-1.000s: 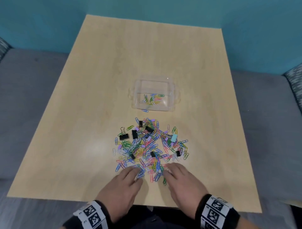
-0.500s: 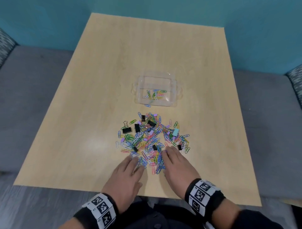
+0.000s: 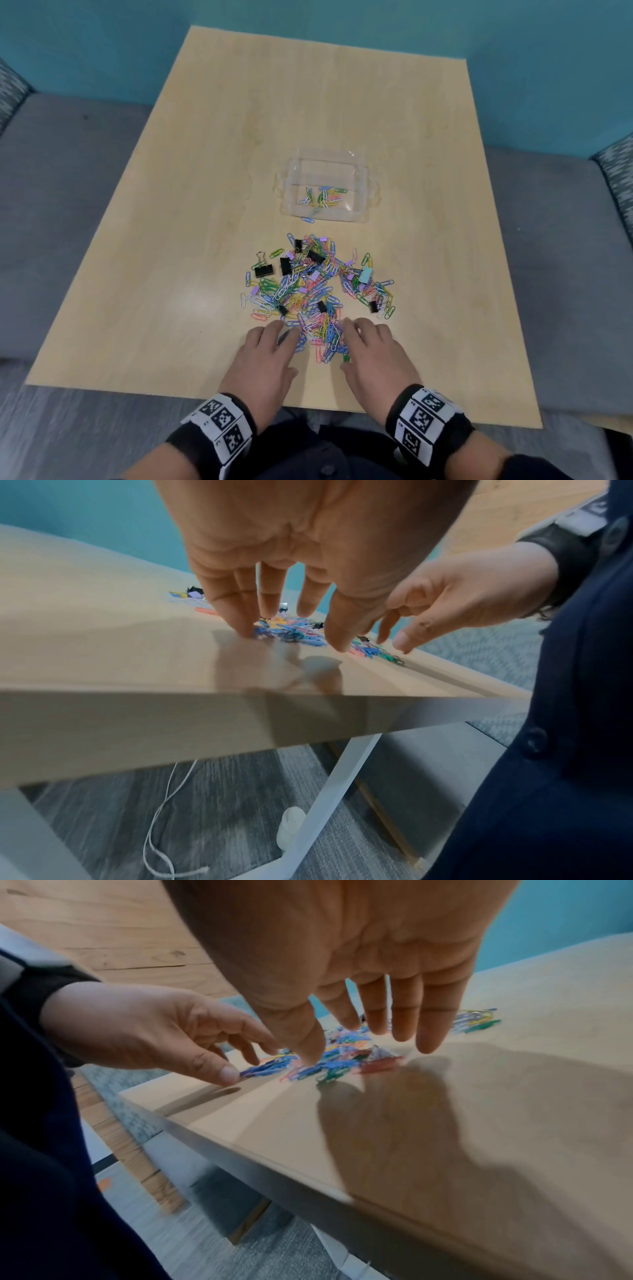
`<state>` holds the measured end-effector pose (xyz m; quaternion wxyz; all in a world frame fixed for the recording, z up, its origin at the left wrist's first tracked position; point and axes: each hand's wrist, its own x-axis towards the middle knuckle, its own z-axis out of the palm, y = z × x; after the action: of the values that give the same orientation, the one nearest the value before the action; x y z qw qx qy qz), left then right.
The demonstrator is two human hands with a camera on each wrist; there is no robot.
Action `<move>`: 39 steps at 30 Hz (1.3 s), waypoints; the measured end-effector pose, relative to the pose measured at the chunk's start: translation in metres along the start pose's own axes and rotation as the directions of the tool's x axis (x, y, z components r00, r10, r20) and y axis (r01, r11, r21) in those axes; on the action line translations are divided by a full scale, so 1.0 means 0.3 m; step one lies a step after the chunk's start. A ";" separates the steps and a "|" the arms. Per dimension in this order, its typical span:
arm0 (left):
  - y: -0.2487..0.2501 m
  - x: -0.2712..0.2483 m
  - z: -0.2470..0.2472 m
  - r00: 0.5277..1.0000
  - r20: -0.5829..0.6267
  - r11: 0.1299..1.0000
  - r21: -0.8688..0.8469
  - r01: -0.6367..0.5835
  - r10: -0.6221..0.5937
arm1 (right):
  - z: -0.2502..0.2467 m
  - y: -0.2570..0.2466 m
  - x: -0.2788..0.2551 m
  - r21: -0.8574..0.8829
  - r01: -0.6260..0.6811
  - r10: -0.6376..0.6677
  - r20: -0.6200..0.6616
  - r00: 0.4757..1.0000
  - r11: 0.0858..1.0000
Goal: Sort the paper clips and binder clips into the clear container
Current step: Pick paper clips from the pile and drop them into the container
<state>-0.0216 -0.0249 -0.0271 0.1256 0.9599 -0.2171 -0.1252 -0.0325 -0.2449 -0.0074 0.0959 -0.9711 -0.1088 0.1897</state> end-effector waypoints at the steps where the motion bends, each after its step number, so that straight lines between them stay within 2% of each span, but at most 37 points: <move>1: 0.005 0.009 0.000 1.000 -0.017 1.000 -0.004 0.010 -0.010 | -0.004 -0.001 -0.001 0.005 -0.046 0.046 0.017 0.999 0.999; 3: 0.020 0.036 0.002 0.999 -0.049 1.000 0.012 -0.006 0.006 | -0.002 -0.015 0.013 0.018 -0.060 0.059 0.048 0.997 0.998; 8: 0.056 0.106 0.000 0.995 -0.083 0.998 0.039 -0.057 0.060 | -0.005 -0.065 0.096 0.110 -0.029 0.028 0.012 1.000 0.994; 18: 0.013 0.137 -0.012 0.996 -0.010 0.993 0.067 -0.092 0.093 | -0.044 -0.014 0.138 0.056 0.069 -0.073 0.084 0.994 0.996; 23: 0.009 0.154 -0.042 0.997 0.011 0.997 0.003 -0.079 0.079 | -0.035 0.017 0.148 0.038 0.084 -0.086 0.069 0.994 0.996; 28: 0.003 0.163 -0.040 1.000 0.020 0.986 -0.167 0.021 -0.018 | -0.036 0.046 0.158 0.100 0.097 -0.101 0.035 0.994 0.990; 30: -0.001 0.168 -0.041 0.995 -0.003 0.953 -0.287 0.094 -0.099 | -0.043 0.054 0.161 0.125 0.084 -0.088 0.027 0.996 0.989; 32: -0.005 0.173 -0.056 0.985 0.051 0.911 -0.373 0.175 -0.168 | -0.058 0.064 0.168 0.175 0.037 -0.045 0.042 0.998 0.984; 35: -0.018 0.184 -0.105 0.963 0.138 0.834 -0.483 0.268 -0.230 | -0.090 0.083 0.176 0.366 -0.066 0.035 0.091 0.995 0.928; 37: -0.027 0.198 -0.150 0.937 0.217 0.738 -0.578 0.348 -0.272 | -0.113 0.101 0.179 0.553 -0.170 0.120 0.125 0.985 0.816; 39: -0.037 0.223 -0.199 0.896 0.302 0.544 -0.716 0.438 -0.325 | -0.149 0.111 0.188 0.741 -0.303 0.212 0.217 0.953 0.599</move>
<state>0.0587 -0.0339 0.0132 0.4763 0.8264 0.0637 -0.2934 0.0419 -0.2694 0.0060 0.4641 -0.8317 0.1184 0.2810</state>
